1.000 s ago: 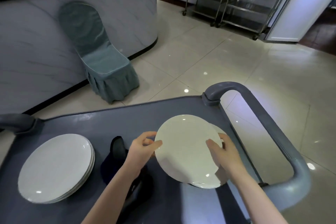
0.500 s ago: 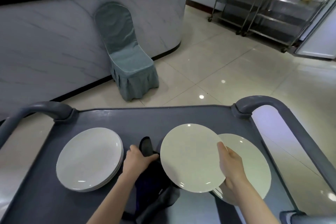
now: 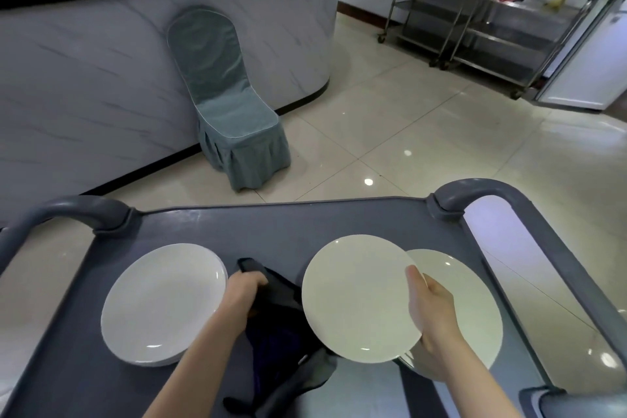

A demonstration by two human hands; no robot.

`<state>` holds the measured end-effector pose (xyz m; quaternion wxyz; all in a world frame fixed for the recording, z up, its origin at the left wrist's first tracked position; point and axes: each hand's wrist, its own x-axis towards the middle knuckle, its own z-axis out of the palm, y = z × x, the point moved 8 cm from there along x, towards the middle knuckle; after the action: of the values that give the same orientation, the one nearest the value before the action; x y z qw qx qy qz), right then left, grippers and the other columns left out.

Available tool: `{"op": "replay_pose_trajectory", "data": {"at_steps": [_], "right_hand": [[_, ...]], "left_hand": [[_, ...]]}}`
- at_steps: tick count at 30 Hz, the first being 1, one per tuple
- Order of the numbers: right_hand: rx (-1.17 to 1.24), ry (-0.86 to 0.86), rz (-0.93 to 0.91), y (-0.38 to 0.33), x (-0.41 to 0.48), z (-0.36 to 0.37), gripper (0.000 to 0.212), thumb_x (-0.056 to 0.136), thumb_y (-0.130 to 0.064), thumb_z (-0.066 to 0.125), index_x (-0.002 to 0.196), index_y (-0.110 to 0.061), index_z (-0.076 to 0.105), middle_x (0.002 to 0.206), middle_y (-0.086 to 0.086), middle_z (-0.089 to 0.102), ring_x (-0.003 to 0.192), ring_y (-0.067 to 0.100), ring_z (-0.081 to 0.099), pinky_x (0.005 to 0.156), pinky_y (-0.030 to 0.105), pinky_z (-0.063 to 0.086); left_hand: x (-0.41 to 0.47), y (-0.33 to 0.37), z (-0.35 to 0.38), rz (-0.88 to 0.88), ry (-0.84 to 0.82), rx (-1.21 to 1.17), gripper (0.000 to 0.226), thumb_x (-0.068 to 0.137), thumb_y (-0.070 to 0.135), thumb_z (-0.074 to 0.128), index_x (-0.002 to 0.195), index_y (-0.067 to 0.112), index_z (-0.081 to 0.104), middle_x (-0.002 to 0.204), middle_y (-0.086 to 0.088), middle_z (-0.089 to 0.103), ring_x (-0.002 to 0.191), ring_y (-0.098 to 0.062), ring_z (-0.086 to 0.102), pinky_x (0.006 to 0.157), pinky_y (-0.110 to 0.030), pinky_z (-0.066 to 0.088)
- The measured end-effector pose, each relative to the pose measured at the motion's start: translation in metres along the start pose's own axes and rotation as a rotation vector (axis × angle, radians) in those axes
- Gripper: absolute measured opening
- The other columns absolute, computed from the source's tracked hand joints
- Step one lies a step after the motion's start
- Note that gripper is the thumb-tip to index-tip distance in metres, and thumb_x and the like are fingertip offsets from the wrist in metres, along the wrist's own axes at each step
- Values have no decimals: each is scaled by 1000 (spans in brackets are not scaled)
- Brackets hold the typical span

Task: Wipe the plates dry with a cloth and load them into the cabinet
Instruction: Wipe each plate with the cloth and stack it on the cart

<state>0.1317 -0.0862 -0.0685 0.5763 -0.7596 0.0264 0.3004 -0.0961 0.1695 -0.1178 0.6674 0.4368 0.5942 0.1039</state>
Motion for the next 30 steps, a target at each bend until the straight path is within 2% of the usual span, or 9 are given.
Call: {"op": "replay_pose_trajectory", "data": {"at_steps": [3, 7, 9, 12, 17, 21, 23, 26, 30], "right_hand": [[-37, 14, -54, -2, 2, 3, 44, 96, -36, 56, 75, 3, 55, 68, 9, 57, 58, 21, 51, 59, 28, 45], [-138, 16, -110, -11, -4, 18, 43, 95, -38, 53, 62, -13, 41, 62, 1, 42, 55, 17, 36, 59, 31, 33], [-131, 2, -127, -12, -7, 29, 43, 95, -36, 53, 63, -14, 34, 61, 0, 36, 55, 16, 31, 57, 30, 28], [8, -13, -101, -8, -7, 38, 46, 94, -35, 56, 59, -15, 34, 59, 1, 33, 54, 17, 30, 53, 25, 28], [132, -3, -74, -14, -4, 37, 41, 99, -31, 57, 63, -12, 56, 52, -7, 55, 44, 8, 48, 44, 16, 42], [165, -14, -48, -14, -11, 38, 38, 98, -35, 56, 81, -2, 63, 71, 7, 63, 59, 18, 58, 52, 25, 49], [197, -20, -39, -12, -17, 42, 37, 98, -34, 56, 87, -1, 67, 75, 8, 69, 65, 22, 64, 58, 29, 53], [241, 17, -52, -13, -23, 42, 38, 99, -31, 58, 89, 5, 65, 79, 14, 69, 73, 27, 64, 71, 37, 52], [222, 59, -98, -15, -34, 41, 39, 100, -32, 57, 74, -3, 57, 74, 15, 57, 70, 24, 50, 71, 37, 44]], "left_hand": [[-21, 32, -2, -59, -107, -450, 26, 83, 0, 51, 106, -4, 62, 97, -21, 67, 90, -38, 63, 71, -41, 53], [-66, 85, 4, 122, -284, -500, 51, 73, -3, 53, 124, -11, 56, 117, -23, 66, 107, -39, 63, 85, -45, 54], [-98, 95, 22, 200, -425, -335, 73, 51, 3, 64, 122, -14, 53, 113, -26, 64, 105, -41, 61, 92, -44, 49], [-143, 79, 46, 249, -615, 202, 72, 30, 17, 66, 98, -6, 55, 69, -11, 60, 64, -23, 57, 58, -27, 40], [-182, 33, 67, 283, -1004, 770, 15, 80, 32, 69, 68, 29, 61, 75, 3, 63, 75, -9, 59, 71, -19, 45], [-135, 53, 48, 606, -420, 479, 6, 92, 23, 66, 91, 21, 71, 99, 3, 74, 94, -12, 67, 91, -39, 54], [-130, 60, 45, 902, -110, 852, 30, 92, 38, 63, 121, 32, 66, 129, 16, 60, 122, -7, 51, 108, -33, 38], [-127, 29, 66, 1099, -38, 1339, 60, 96, 51, 41, 153, 34, 32, 161, 16, 15, 151, -14, 16, 123, -38, 8], [-155, 5, 99, 1310, -198, 1387, 55, 89, 44, 48, 142, 29, 52, 153, 6, 43, 140, -20, 42, 109, -59, 36]]}}
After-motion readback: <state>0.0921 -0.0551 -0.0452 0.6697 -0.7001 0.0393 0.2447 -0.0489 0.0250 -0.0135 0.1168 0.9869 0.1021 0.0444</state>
